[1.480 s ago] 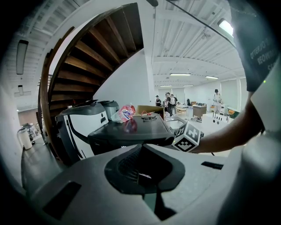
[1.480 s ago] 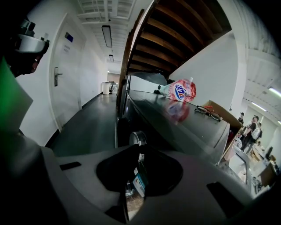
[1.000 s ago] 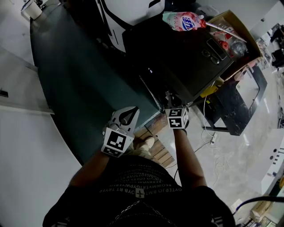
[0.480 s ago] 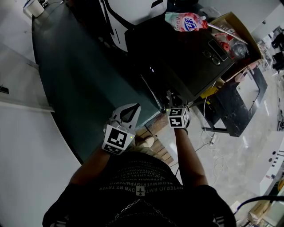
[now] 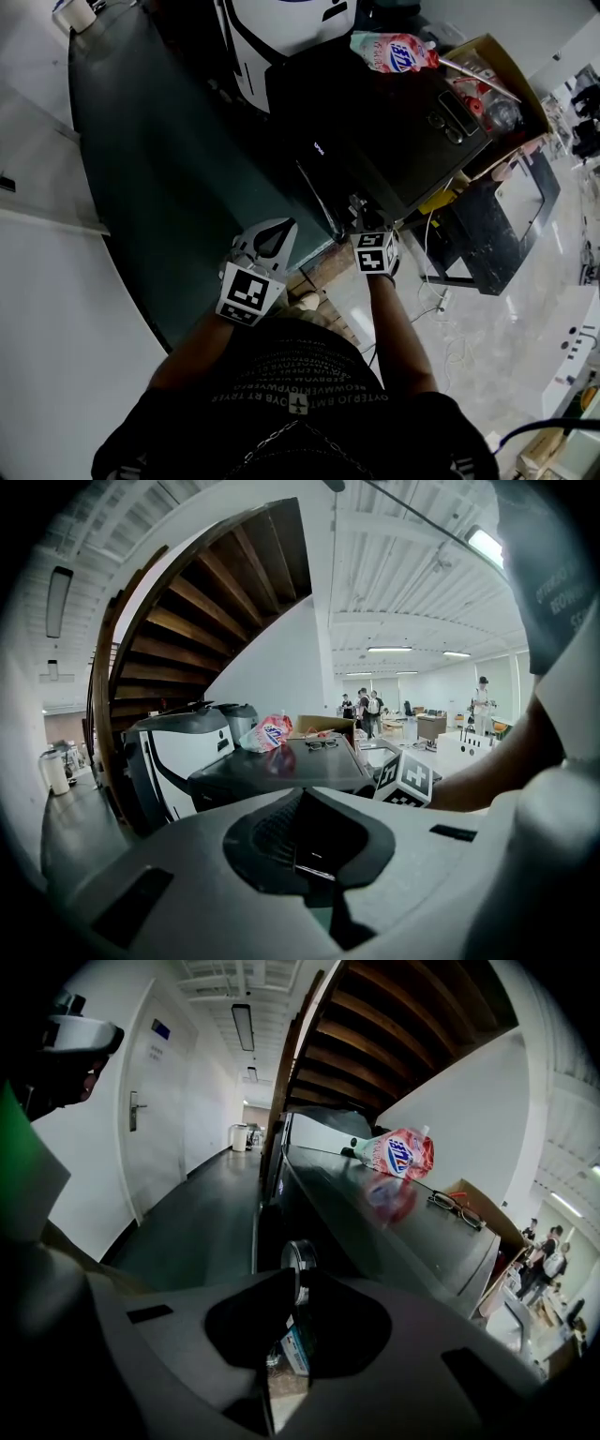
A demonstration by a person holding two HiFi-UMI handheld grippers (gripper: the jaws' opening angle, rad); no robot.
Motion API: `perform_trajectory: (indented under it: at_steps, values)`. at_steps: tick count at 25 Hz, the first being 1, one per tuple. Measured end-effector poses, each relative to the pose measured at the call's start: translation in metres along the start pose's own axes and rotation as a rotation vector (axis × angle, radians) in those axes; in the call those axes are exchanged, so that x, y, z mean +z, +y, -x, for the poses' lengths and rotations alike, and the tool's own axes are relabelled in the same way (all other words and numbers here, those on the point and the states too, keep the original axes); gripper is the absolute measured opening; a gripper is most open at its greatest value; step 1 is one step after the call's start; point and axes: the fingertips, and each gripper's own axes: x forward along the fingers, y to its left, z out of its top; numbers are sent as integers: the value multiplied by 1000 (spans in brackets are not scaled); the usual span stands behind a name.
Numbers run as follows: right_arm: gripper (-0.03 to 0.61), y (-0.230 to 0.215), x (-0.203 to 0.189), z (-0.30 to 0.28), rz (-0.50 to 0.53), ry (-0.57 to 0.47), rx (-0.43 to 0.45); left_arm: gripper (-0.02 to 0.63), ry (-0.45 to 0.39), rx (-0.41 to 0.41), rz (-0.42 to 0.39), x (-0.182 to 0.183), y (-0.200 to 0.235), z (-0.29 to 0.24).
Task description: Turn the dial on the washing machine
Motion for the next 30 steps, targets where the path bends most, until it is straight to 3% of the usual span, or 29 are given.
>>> perform_trajectory:
  at_steps: [5, 14, 30]
  values:
    - [52, 2, 26, 5, 52, -50, 8, -2, -11, 7, 2, 2, -5, 0]
    - [67, 12, 18, -4, 116, 15, 23, -2, -34, 13, -5, 13, -10, 2]
    - [67, 7, 4, 1, 99, 30, 35, -2, -52, 8, -23, 28, -17, 0]
